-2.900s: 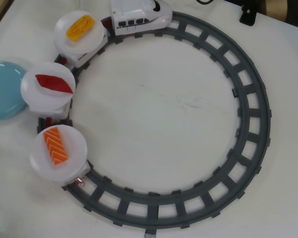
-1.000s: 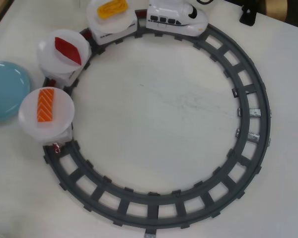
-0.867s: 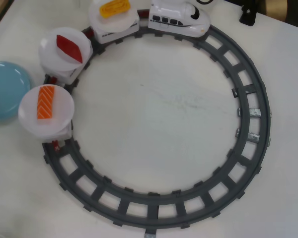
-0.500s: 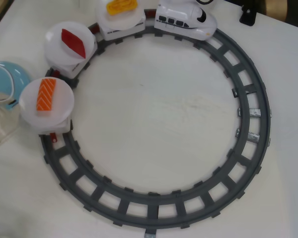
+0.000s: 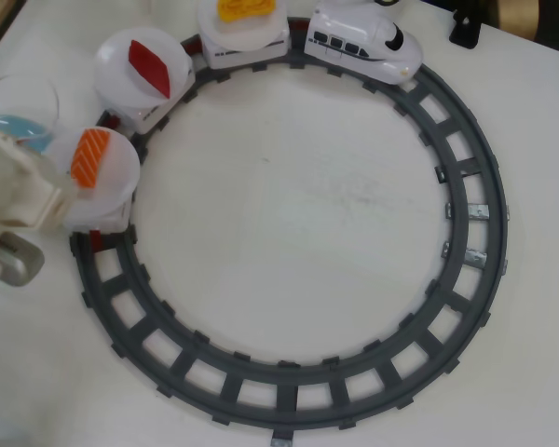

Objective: Pick up the sushi from the Shinkansen and put it on the blue dish

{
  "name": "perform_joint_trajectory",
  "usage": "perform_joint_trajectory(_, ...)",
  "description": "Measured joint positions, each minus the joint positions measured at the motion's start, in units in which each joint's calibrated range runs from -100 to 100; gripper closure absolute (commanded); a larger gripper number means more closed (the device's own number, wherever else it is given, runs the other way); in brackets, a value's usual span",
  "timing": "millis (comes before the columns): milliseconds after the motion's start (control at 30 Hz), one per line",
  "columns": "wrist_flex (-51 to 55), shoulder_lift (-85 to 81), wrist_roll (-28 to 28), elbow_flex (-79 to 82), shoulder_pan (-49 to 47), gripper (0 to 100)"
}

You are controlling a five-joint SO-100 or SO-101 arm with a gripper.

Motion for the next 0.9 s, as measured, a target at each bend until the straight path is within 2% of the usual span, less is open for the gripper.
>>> perform_joint_trajectory(200,0.25,10.29,0.41,-10.98,-0.41,73)
perform_joint_trajectory(733,0.17,31.46,2.38,-35.96,3.76,71)
perform_joint_trajectory(900,0.17,35.93,2.38,-39.52,4.33,71)
